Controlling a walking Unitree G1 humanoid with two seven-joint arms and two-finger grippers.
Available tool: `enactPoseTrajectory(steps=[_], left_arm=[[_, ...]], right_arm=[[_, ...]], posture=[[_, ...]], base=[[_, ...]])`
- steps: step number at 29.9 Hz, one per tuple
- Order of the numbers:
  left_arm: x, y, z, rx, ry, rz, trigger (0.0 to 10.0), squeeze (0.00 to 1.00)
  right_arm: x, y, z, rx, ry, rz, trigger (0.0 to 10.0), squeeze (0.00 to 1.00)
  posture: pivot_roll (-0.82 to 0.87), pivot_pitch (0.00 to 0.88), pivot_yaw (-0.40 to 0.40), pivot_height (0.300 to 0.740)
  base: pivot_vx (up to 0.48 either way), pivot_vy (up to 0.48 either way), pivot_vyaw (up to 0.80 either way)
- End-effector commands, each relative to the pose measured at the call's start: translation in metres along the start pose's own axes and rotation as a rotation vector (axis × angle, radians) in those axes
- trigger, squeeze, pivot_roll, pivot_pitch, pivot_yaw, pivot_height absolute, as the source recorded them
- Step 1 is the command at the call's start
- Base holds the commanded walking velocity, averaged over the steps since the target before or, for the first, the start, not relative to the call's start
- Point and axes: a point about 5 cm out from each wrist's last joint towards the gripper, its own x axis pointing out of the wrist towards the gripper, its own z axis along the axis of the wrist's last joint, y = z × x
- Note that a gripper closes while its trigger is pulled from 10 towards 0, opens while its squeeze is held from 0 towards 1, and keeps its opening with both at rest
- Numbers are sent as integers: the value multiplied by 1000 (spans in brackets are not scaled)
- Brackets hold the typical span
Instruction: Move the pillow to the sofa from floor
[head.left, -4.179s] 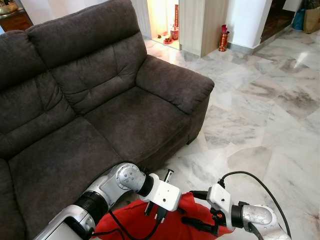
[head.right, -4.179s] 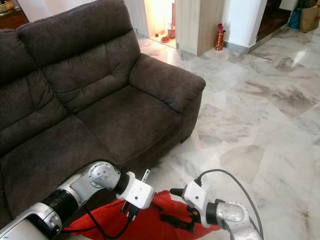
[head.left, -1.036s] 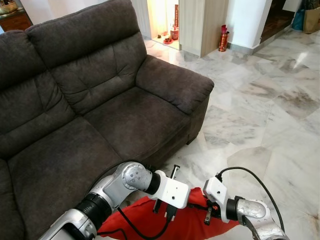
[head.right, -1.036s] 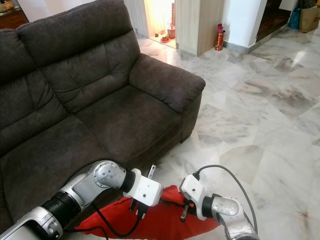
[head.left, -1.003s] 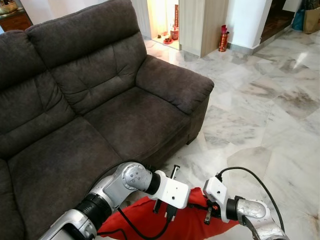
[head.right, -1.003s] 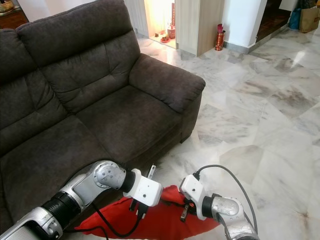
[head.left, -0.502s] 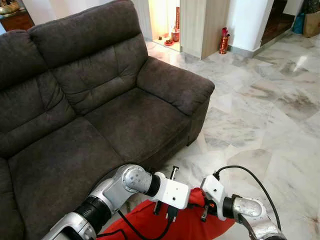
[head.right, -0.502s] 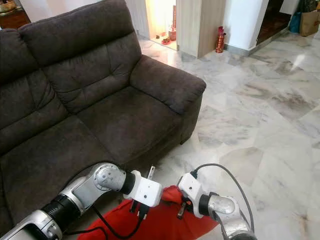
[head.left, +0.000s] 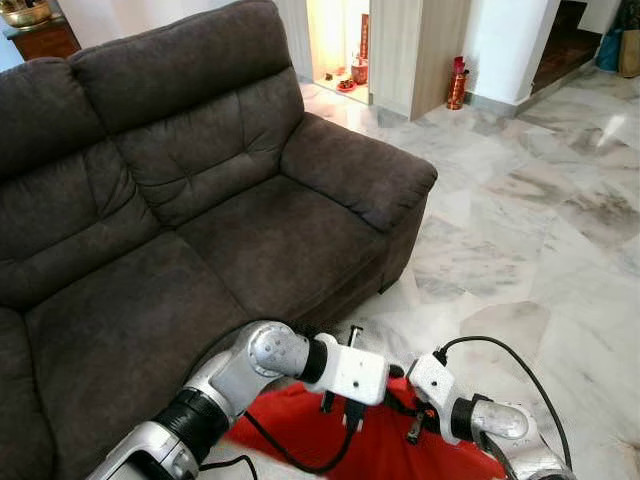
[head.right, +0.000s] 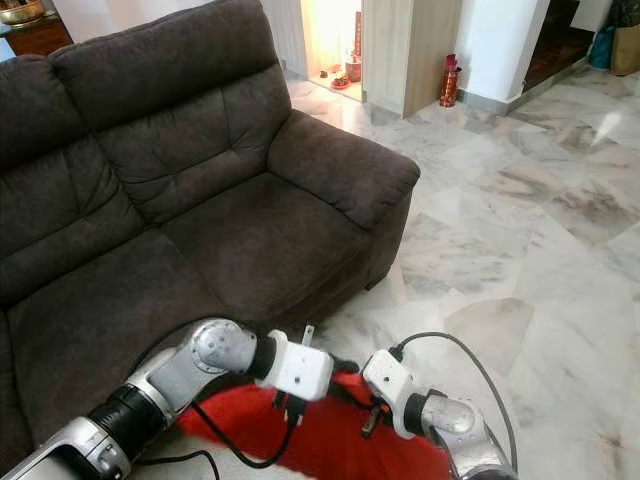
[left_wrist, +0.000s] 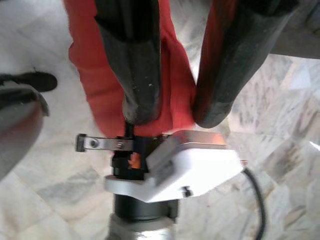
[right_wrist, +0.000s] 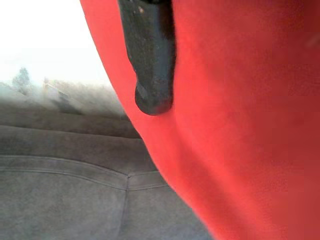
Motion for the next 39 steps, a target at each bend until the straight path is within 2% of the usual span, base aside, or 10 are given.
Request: enactPoseTrajectory(steps=[1, 9, 11, 17, 18, 25, 27, 31, 33, 39], left_arm=[[-13, 15, 2, -4, -3, 44, 10000, 1000], [-44, 37, -14, -48, 71, 148, 10000, 1000], [-57, 46, -22, -71, 106, 234, 10000, 1000], [-66, 46, -30, -92, 133, 293, 10000, 1000], [-70, 38, -38, -74, 181, 257, 10000, 0], [-76, 8, -67, -109, 310, 173, 10000, 0], [-79, -13, -82, -128, 389, 108, 10000, 0], [-83, -28, -94, -135, 442, 78, 10000, 0], [-86, -35, -99, -149, 463, 72, 10000, 1000], [-94, -53, -109, -134, 519, 43, 10000, 1000]], right_arm=[[3, -8, 23, -56, -88, -17, 0, 0], [-3, -15, 19, -61, -66, -71, 0, 0], [-5, -16, 16, -56, -58, -83, 0, 0], [-9, -18, 13, -53, -54, -96, 0, 0], [-12, -20, 13, -55, -56, -98, 0, 0], [-17, -22, 17, -81, -83, -69, 0, 0], [-21, -23, 17, -98, -74, -36, 0, 0], [-25, -23, 16, -112, -63, -3, 0, 0], [-27, -22, 15, -116, -59, 30, 0, 0], [-34, -18, 13, -112, -38, 140, 0, 0]], posture=[[19, 82, 74, 740], [17, 97, 85, 740], [20, 99, 86, 740], [19, 104, 87, 740], [16, 105, 87, 740], [17, 104, 84, 740], [17, 103, 83, 740], [14, 102, 80, 740], [13, 103, 80, 740], [14, 103, 77, 740]], base=[[0, 0, 0], [0, 0, 0], [0, 0, 0], [0, 0, 0], [0, 0, 0], [0, 0, 0], [0, 0, 0], [0, 0, 0], [0, 0, 0], [0, 0, 0]])
